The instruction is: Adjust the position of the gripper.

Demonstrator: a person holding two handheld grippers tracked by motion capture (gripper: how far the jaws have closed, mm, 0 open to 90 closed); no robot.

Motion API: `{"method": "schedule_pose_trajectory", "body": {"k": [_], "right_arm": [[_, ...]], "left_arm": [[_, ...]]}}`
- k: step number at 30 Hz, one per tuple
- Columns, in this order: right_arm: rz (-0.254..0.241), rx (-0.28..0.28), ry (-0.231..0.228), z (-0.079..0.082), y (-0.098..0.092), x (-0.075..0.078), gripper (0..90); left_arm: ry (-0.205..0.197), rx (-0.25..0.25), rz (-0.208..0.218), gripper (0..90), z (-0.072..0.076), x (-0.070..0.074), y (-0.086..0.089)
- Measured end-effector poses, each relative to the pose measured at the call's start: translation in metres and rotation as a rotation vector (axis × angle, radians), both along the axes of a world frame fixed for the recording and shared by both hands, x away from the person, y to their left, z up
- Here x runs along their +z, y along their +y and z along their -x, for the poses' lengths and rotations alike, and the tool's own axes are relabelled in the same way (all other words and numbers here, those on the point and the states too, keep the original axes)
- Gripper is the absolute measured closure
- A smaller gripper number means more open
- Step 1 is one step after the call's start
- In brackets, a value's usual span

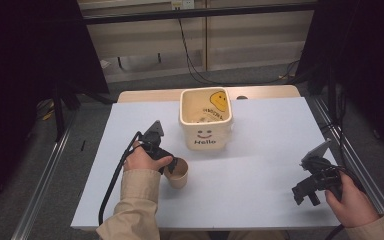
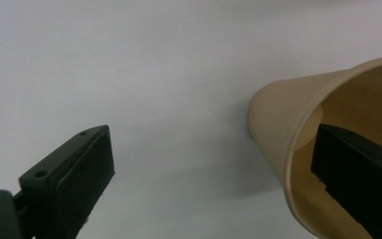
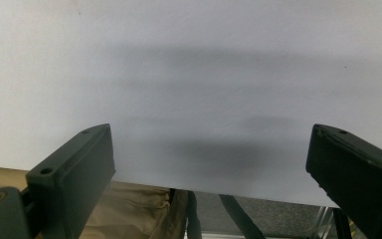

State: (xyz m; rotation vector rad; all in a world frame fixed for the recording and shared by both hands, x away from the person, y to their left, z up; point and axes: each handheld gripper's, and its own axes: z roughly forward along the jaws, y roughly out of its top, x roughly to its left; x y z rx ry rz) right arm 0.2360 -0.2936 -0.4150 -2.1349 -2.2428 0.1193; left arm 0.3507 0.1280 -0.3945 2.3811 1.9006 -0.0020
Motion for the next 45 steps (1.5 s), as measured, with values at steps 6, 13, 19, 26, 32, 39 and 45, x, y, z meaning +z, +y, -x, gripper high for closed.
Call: {"method": "schedule_pose_trajectory", "body": {"k": [6, 13, 19, 26, 32, 39, 45], "right_arm": [[0.0, -0.003, 0.001, -0.001, 0.0, 0.0, 5.2], [0.0, -0.003, -0.002, -0.002, 0.001, 0.0, 5.0], [-0.003, 0.008, 0.0, -0.003, 0.002, -0.001, 5.1], [-0.006, 0.014, -0.002, -0.002, 0.003, -0.001, 5.2], [-0.003, 0.015, -0.01, -0.001, 0.002, 0.001, 4.8], [-0.002, 0.014, -0.007, -0.001, 0.002, 0.002, 5.1], [-0.006, 0.013, -0.009, -0.001, 0.002, 0.002, 5.1]], "left_arm": [[0.012, 0.007, 0.005, 3.0, 0.0, 0.002, 0.002], [0.017, 0.013, 0.019, 3.0, -0.001, 0.006, 0.003], [0.024, 0.0, 0.013, 2.9, -0.002, 0.012, 0.004], [0.024, -0.003, 0.02, 2.8, -0.003, 0.026, 0.005], [0.01, -0.006, 0.025, 2.6, -0.005, 0.04, 0.002], [-0.003, -0.018, 0.025, 2.6, -0.007, 0.058, 0.001], [-0.023, -0.024, 0.018, 2.3, -0.009, 0.079, -0.001]]}}
